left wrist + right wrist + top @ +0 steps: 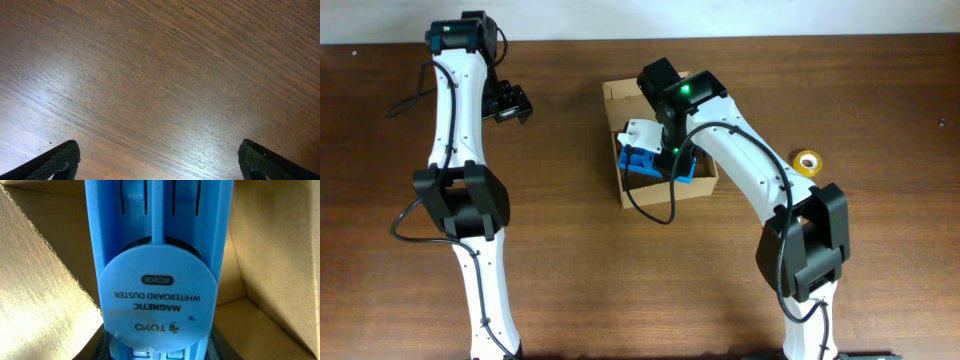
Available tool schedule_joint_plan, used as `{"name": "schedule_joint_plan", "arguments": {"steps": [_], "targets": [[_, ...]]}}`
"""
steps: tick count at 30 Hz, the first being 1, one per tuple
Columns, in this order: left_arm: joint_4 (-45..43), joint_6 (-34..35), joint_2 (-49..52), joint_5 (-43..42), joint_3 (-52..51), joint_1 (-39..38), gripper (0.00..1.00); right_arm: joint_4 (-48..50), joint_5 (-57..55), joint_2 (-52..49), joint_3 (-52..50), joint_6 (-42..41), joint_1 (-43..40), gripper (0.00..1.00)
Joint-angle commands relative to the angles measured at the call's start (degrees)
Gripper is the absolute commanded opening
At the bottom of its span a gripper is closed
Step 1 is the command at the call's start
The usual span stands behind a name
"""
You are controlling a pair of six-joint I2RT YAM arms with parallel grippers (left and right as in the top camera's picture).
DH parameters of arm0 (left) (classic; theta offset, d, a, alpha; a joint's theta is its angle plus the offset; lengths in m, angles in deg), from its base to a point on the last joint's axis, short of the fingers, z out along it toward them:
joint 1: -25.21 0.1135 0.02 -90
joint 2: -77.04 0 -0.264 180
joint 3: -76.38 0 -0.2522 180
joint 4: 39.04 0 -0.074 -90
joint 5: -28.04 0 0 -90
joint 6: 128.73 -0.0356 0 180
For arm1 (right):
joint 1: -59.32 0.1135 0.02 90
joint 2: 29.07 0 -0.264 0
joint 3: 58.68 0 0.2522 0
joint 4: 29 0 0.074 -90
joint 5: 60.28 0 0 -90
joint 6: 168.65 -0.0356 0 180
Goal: Pack container
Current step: 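Carry the blue duster with the right gripper over the box, then lower the duster into the box and open the right gripper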
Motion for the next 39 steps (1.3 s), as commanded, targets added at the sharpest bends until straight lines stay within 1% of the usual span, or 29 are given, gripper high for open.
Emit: {"name": "schedule_joint_plan", "arguments": {"steps": [1,9,14,18,23,27,32,39], "targets": [[0.0,-0.7,-1.2,0.5,0.1,0.1,1.00,1.7,-1.4,-2.4,-1.8,0.4,-0.4,0.04],[0.0,-0.7,-1.2,0.5,0.1,0.1,1.00,0.6,-0.5,-2.3,-1.6,-0.2,-1.1,0.04],[0.0,-0.7,-1.2,0.5,0.1,0.1,1.00,-2.1,1.9,-1.2,1.4,-0.3,-0.5,0.04],[0.0,-0.7,-1.2,0.5,0.1,0.1,1.00,-3.7,1.9,-0.7,4.5,-1.6,-0.3,0.04],[0.0,-0.7,-1.2,0.5,0.1,0.1,1.00,-4.0,1.9,-0.7,5.7,-1.8,-0.3,0.04],[0.0,-0.7,-1.2,0.5,0.1,0.1,1.00,-3.1,1.7,-0.7,5.7,-1.8,-0.3,0.04],[0.0,-0.7,-1.2,0.5,0.1,0.1,1.00,0.2,-3.1,-0.7,5.6,-1.7,-0.5,0.04],[0.0,-0.7,-1.2,0.5,0.1,0.1,1.00,4.7,-3.3,-0.8,5.6,-1.1,-3.5,0.04]]}}
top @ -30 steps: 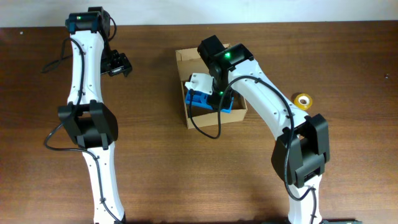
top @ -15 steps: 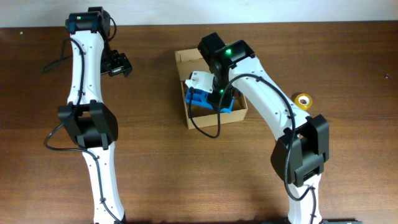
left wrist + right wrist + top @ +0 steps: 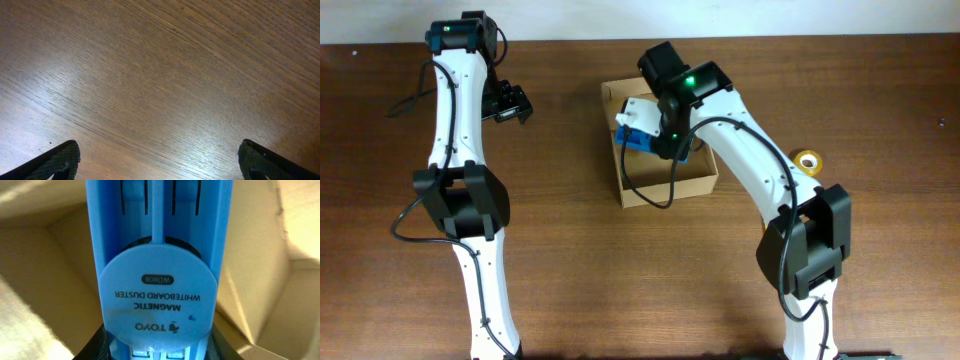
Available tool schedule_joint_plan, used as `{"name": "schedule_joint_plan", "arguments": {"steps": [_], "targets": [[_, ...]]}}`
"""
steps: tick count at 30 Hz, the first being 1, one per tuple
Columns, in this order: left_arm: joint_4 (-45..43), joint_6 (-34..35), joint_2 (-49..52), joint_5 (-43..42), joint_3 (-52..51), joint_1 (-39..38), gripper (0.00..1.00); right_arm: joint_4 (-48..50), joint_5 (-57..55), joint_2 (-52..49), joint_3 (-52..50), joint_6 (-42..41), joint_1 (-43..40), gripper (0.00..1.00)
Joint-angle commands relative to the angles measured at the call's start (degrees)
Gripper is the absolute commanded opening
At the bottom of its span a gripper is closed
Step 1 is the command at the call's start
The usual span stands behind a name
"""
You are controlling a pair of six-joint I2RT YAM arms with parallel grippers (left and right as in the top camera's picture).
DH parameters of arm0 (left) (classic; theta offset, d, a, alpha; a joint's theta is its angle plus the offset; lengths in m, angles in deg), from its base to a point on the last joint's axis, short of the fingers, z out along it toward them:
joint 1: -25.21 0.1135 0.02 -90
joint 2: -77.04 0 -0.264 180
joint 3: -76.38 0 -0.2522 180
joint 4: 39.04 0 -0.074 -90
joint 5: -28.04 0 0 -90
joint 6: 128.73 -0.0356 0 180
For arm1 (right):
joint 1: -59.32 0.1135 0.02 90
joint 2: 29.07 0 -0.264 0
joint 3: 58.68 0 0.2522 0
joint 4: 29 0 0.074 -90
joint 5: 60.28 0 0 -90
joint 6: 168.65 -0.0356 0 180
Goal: Pack container
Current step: 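Lower the duster into the box and open the right gripper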
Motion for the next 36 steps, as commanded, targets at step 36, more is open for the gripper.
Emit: {"name": "schedule_joint_plan", "arguments": {"steps": [36], "targets": [[0.0,-0.7,-1.2,0.5,0.1,0.1,1.00,-3.1,5.0,-6.6,-2.7,-1.0,-0.6,0.04]]}}
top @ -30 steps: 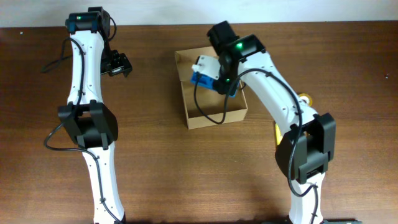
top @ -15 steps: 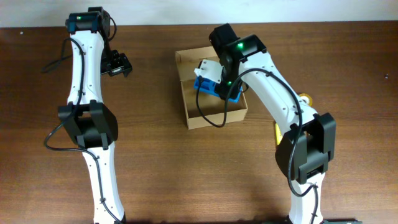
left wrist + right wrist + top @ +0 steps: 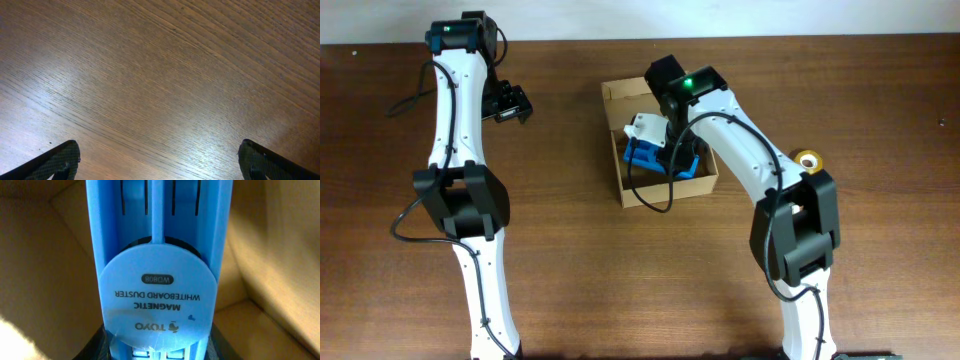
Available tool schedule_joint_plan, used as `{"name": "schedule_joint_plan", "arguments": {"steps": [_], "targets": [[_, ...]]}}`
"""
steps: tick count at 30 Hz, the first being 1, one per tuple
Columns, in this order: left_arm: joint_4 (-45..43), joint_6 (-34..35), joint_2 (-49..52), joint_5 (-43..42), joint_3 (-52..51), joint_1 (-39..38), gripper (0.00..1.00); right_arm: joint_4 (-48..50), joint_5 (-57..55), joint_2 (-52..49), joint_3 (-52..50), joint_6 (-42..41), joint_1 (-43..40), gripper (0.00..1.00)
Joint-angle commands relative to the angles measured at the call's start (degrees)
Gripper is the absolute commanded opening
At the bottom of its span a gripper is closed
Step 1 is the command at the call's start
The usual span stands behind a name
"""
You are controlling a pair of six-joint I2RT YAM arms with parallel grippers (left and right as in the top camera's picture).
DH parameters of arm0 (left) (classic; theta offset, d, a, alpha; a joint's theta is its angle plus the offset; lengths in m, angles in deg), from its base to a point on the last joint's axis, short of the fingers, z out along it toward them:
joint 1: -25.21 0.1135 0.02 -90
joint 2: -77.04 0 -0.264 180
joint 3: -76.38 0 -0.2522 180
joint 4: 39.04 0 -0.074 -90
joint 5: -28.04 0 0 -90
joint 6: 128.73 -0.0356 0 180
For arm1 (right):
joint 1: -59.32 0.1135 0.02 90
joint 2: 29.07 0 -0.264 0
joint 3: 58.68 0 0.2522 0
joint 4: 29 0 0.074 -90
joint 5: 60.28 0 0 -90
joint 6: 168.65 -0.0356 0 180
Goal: Pack container
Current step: 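Lower the duster into the box and open the right gripper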
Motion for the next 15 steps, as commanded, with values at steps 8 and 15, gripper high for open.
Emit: {"name": "schedule_joint_plan", "arguments": {"steps": [8,15], "targets": [[0.0,-0.7,-1.2,0.5,0.1,0.1,1.00,0.8,3.6,-4.5,-0.8,-2.2,0.8,0.04],[0.0,-0.7,-1.2,0.5,0.1,0.1,1.00,2.5,3.4,-4.8,-0.8,-3.7,2.0,0.04]]}}
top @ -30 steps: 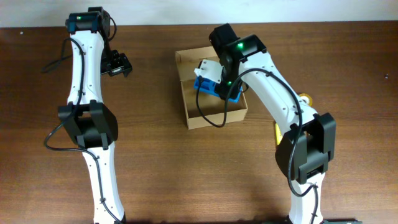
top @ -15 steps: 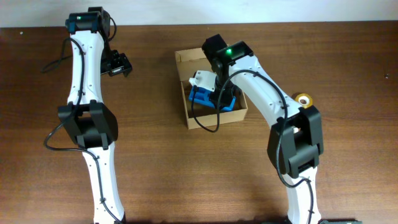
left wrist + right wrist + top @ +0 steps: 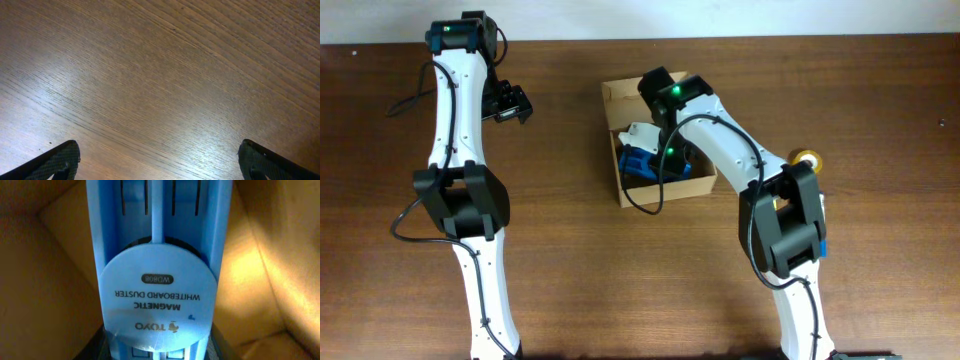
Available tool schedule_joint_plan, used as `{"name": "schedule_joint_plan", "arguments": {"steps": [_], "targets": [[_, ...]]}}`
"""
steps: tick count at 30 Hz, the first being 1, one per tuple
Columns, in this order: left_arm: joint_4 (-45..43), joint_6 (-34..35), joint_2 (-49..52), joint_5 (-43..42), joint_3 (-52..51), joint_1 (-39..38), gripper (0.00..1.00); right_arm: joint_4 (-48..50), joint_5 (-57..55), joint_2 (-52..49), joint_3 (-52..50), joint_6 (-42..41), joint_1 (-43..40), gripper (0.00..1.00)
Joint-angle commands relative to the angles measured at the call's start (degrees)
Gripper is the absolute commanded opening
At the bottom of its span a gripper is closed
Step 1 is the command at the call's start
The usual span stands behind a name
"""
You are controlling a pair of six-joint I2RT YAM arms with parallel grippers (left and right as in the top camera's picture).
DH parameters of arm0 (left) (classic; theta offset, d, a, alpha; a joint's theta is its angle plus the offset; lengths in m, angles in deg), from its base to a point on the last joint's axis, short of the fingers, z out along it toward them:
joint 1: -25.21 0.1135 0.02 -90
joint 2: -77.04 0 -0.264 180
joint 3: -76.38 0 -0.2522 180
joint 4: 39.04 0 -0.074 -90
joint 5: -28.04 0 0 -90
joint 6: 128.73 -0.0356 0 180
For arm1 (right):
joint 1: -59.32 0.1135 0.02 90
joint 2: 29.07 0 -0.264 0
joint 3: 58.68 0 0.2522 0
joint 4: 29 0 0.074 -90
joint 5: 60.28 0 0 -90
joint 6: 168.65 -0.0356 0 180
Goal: Pack container
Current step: 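Lower the duster into the box and open the right gripper, then move the right gripper over the yellow tape roll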
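A small open cardboard box (image 3: 620, 195) sits mid-table. My right gripper (image 3: 655, 160) reaches down into it, shut on a blue magnetic whiteboard duster (image 3: 159, 270) that fills the right wrist view, cardboard walls close on both sides. From overhead the duster (image 3: 638, 163) shows blue at the box's left side under the arm. My left gripper (image 3: 510, 102) hangs far to the left; its fingertips (image 3: 60, 160) stand wide apart over bare wood, nothing between them.
A yellow tape roll (image 3: 807, 159) lies on the table right of the box, partly behind my right arm. The wooden table (image 3: 620, 280) stretches around the box, its far edge near the top of the overhead view.
My right gripper with the duster has shifted left and lower inside the box; the cardboard walls look closer and darker around it. The left arm has not moved.
The right gripper held the duster in the box at first. Then it held it raised over the box's upper left part. After that it was back down in the box, and now sits deeper at the left side. The left gripper stayed open and still.
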Motion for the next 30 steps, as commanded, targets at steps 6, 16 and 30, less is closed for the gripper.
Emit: {"name": "schedule_joint_plan", "arguments": {"steps": [6,16,30], "targets": [[0.0,-0.7,-1.2,0.5,0.1,0.1,1.00,-0.5,-1.0,0.2,-0.3,-3.8,1.1,0.47],[0.0,-0.7,-1.2,0.5,0.1,0.1,1.00,-0.2,-4.8,10.8,-0.2,-7.2,1.4,0.59],[0.0,-0.7,-1.2,0.5,0.1,0.1,1.00,-1.8,-13.2,25.1,-0.2,-9.8,-0.8,0.70]]}}
